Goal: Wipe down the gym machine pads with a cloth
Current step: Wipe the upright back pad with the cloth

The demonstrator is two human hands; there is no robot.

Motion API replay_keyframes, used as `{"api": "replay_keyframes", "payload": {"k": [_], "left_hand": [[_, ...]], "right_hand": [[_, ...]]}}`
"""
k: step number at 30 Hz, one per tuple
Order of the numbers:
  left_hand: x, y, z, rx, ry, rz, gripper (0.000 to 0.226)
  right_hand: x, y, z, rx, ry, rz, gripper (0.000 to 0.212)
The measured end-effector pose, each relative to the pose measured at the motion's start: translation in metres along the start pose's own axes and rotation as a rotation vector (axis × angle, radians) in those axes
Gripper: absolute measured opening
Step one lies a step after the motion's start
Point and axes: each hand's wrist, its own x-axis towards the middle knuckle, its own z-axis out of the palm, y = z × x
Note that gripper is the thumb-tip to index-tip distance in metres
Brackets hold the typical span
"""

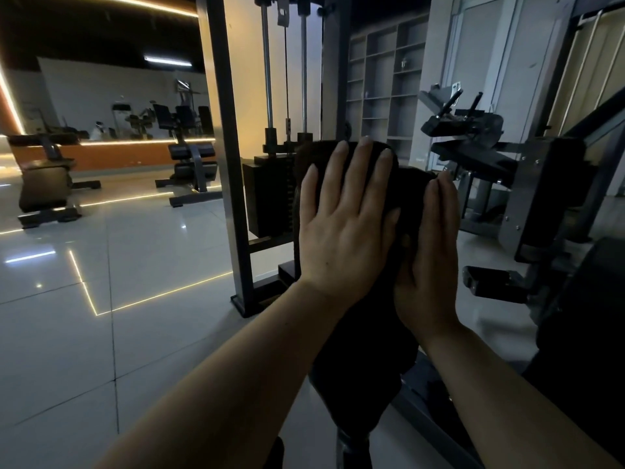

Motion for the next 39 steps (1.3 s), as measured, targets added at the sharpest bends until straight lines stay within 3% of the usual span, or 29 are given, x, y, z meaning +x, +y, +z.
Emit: {"api": "replay_keyframes", "payload": {"k": [7,16,20,26,35,39], "left_hand": [[-0.107,-0.007,0.018,0.040,-0.080,0.145,0.055],[0.021,-0.008,-0.010,-0.008,-0.022,-0.002,0.050],[-0.039,-0.003,0.005,-0.020,-0.009,-0.112,0.061],[-0.155,0.006,0.030,0.014,-0.156,-0.069,0.063],[-0.021,-0.010,0.002,-0.115,0.010,-0.258,0.061],[-0.036,-0.007,0.007,-0.249,0.077,-0.377,0.067]], "right_hand": [[0.000,-0.003,-0.002,-0.019,0.010,0.025,0.053],[0.000,-0.002,-0.005,0.070,-0.020,0.012,0.053],[0.000,-0.003,-0.005,0.048,-0.016,0.019,0.053],[-0.002,-0.002,-0.003,0.003,-0.016,0.027,0.054],[-0.002,0.000,-0.001,0.019,-0.002,0.003,0.053],[-0.002,-0.001,0.000,0.000,-0.007,0.026,0.053]]}}
